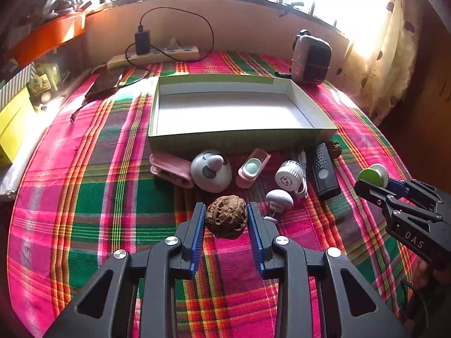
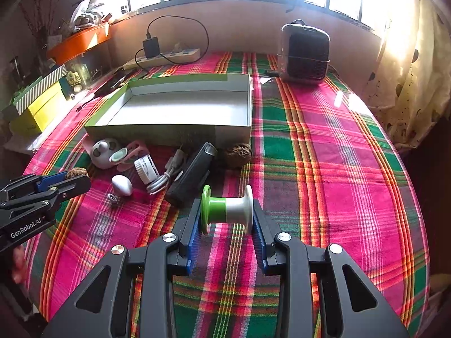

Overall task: Organize objects
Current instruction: 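Carry the walnut and the spool over the white tray with both tools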

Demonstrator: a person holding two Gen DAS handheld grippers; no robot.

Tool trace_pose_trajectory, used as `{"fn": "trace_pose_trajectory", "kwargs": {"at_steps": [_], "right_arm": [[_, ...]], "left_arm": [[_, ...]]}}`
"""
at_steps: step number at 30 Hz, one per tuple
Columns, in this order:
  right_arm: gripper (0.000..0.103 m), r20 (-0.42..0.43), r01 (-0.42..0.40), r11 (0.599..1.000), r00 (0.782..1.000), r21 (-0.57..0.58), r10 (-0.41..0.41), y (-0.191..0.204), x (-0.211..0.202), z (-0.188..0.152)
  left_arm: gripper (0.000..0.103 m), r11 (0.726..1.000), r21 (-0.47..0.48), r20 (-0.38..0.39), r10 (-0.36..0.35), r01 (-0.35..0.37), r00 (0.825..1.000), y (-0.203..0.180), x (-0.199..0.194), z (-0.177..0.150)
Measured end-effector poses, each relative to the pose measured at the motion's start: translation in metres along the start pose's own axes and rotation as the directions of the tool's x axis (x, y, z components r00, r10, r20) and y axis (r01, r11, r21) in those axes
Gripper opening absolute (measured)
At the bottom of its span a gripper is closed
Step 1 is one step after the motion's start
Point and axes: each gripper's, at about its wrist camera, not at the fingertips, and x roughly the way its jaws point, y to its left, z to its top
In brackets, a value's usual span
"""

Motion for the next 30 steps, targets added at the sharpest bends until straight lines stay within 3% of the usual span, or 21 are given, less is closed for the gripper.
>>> {"fn": "trace_pose_trajectory", "kwargs": {"at_steps": [13, 30], "right_arm": [[0.033, 0.046, -0.036, 0.998, 0.998, -0.044, 0.038, 0.010, 0.012, 0.059], [0.033, -0.013, -0.050, 0.997, 0.999, -0.061, 0.049, 0.016, 0.083, 0.119]], "left_arm": [[0.027, 1.000, 0.004, 0.019, -0.021, 0.021, 1.000, 0.010, 0.015, 0.051], [0.027, 0.998, -0.051, -0.024, 0.021, -0.022, 0.999, 0.037, 0.074, 0.109]]}}
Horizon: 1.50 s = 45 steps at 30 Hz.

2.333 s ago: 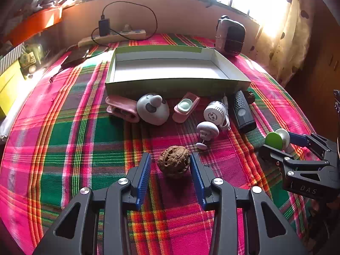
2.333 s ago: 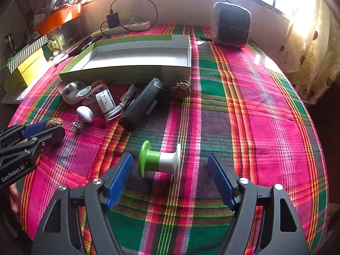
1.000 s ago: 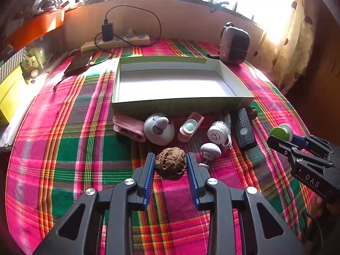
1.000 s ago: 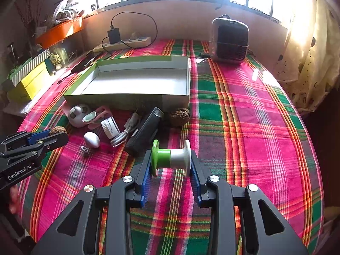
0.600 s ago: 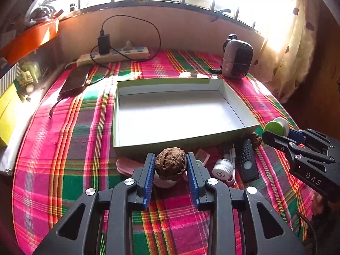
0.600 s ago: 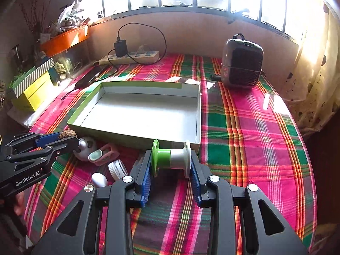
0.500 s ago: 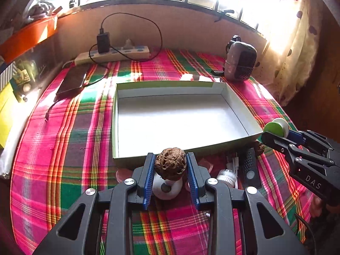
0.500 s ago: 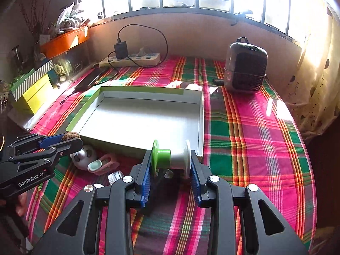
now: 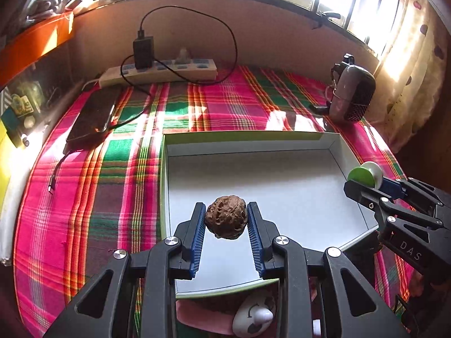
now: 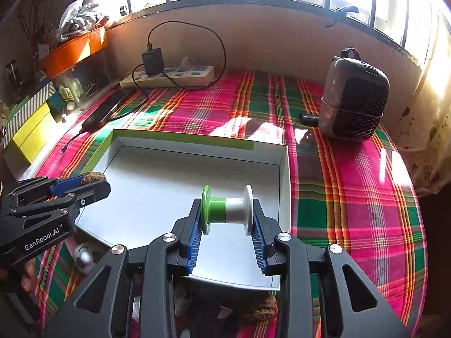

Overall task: Organize objects
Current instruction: 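Carry the walnut and the spool over the white tray with both tools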

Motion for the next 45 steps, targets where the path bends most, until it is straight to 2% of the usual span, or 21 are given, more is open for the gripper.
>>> {"fn": "trace_pose_trajectory", "kwargs": {"at_steps": [11, 19, 40, 45], "right_arm": [[0.033, -0.052, -0.007, 1.000, 0.999, -0.015, 0.006, -0.002, 0.043, 0.024], [0.033, -0.084, -0.004, 1.000, 0.996, -0.018, 0.002, -0.005, 0.062, 0.030], [0.033, -0.092, 0.023, 0.999, 0.995, -0.025, -0.025, -0.006, 0.071, 0.030], [0.034, -0.089, 0.028, 0.999, 0.996, -0.023, -0.030, -0.006, 0.071, 0.030]], "left_arm": [[0.027, 1.000, 0.008, -0.045, 0.023, -0.022, 0.999, 0.004, 0.034, 0.020], [0.027, 0.998, 0.035, -0.046, 0.045, -0.044, 0.998, 0.002, 0.043, 0.024], [0.028, 0.995, 0.064, -0.043, 0.085, -0.082, 0.995, -0.003, 0.048, 0.024], [0.028, 0.996, 0.058, -0.046, 0.068, -0.065, 0.997, -0.003, 0.048, 0.025]]}}
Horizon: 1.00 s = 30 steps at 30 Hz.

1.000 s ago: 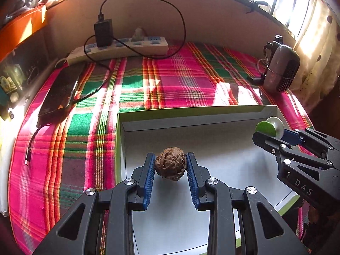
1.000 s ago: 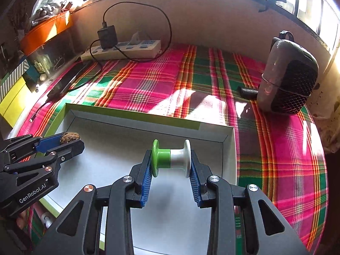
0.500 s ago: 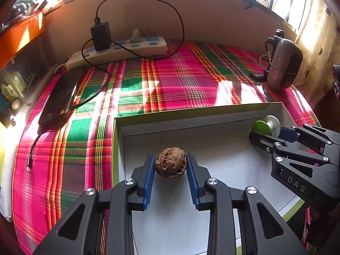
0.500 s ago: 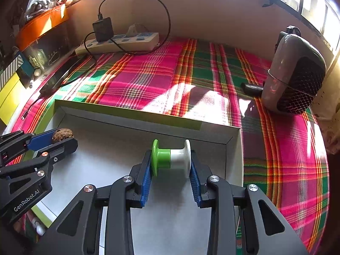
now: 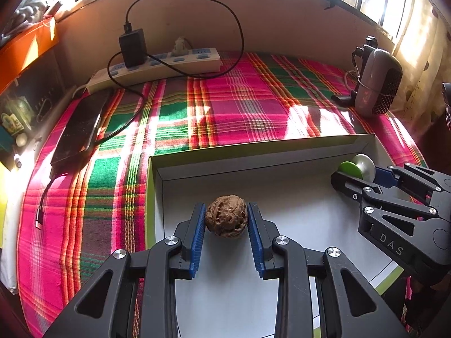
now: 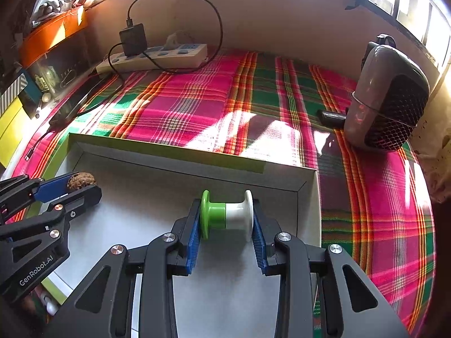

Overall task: Organize objects
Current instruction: 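Carry the walnut and the spool over the white tray with both tools, then open the right tool to drop the spool in the tray while the left tool releases the walnut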

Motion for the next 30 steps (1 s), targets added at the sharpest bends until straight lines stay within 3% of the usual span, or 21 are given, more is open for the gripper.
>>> {"fn": "trace_pose_trajectory", "kwargs": {"at_steps": [4, 12, 30], "right_arm": [[0.044, 0.000, 0.013, 1.000, 1.000, 0.011, -0.013, -0.001, 0.000, 0.000], [0.053, 0.024, 0.016, 1.000, 1.000, 0.024, -0.017, -0.002, -0.005, 0.000], [0.053, 0.090, 0.010, 0.999, 0.996, 0.043, -0.014, 0.002, -0.035, -0.011]], "left_arm": [[0.028, 1.000, -0.005, 0.001, -0.005, 0.005, 1.000, 0.000, 0.000, 0.000], [0.028, 1.000, -0.019, 0.002, -0.012, 0.012, 1.000, 0.001, -0.001, 0.000], [0.029, 1.000, -0.019, 0.070, 0.013, -0.011, 0.997, 0.000, -0.035, -0.010]]}}
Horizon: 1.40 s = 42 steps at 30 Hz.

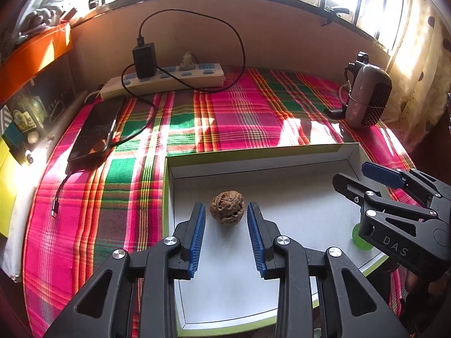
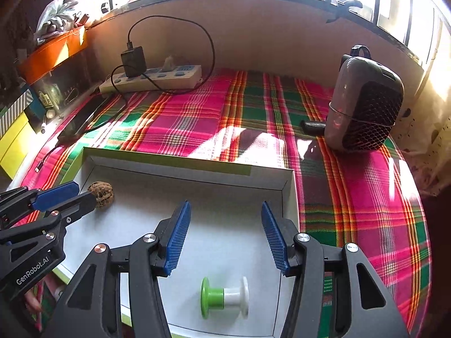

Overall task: Organize objects
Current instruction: 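Open the right tool to drop the spool in the tray while the left tool releases the walnut, then withdraw both tools from the tray toward the remaining objects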

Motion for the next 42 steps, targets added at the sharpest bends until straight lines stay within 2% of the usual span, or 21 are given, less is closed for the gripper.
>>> {"fn": "trace_pose_trajectory", "kwargs": {"at_steps": [21, 42], "right_arm": [[0.053, 0.075, -0.010, 0.997, 0.997, 0.079, 0.004, -0.011, -0.054, -0.034], [0.053, 0.093, -0.004, 0.993, 0.996, 0.115, -0.006, -0.025, -0.093, -0.086]], "left_arm": [[0.029, 0.998, -0.068, 0.077, -0.003, 0.008, 0.997, 0.023, -0.052, -0.036], [0.029, 0.992, -0.129, 0.038, 0.021, -0.016, 0.999, 0.064, -0.066, -0.094]]}}
